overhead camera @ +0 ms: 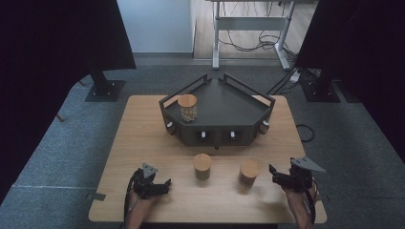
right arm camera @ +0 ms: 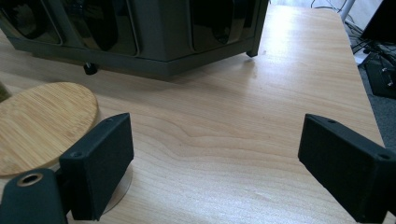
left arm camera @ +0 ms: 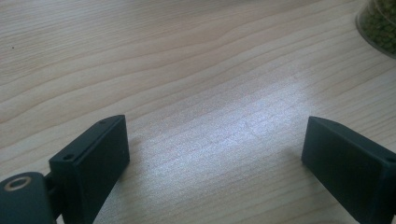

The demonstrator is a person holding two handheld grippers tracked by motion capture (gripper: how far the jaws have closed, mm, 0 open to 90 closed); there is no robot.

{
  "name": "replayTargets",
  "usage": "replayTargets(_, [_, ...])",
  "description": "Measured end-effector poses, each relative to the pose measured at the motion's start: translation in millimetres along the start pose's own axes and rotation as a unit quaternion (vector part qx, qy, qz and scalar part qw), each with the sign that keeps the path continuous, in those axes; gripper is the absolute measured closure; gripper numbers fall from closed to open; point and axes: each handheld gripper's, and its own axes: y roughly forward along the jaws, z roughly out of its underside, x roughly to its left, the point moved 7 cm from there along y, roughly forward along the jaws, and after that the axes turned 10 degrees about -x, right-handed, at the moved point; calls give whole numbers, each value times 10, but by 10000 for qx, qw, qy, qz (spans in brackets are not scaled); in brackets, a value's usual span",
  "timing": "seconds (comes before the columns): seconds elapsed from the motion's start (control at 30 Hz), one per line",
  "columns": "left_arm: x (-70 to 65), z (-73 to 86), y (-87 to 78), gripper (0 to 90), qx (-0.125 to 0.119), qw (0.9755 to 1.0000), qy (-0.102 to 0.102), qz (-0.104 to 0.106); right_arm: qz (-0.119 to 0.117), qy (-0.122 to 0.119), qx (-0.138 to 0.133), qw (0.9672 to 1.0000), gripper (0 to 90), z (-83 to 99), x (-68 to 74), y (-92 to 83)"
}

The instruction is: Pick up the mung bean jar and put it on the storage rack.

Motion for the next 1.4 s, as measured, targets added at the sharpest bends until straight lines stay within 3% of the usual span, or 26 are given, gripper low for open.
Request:
replayTargets(0.87, [1,2,3,63,13,10000,0,-7,-172,-226,-196,9994,87,-171,226,-99])
replayTargets(1.4, [0,1,7,58,17,10000,-3,-8,-263,-228,-300,9989,87,-248,326,-145])
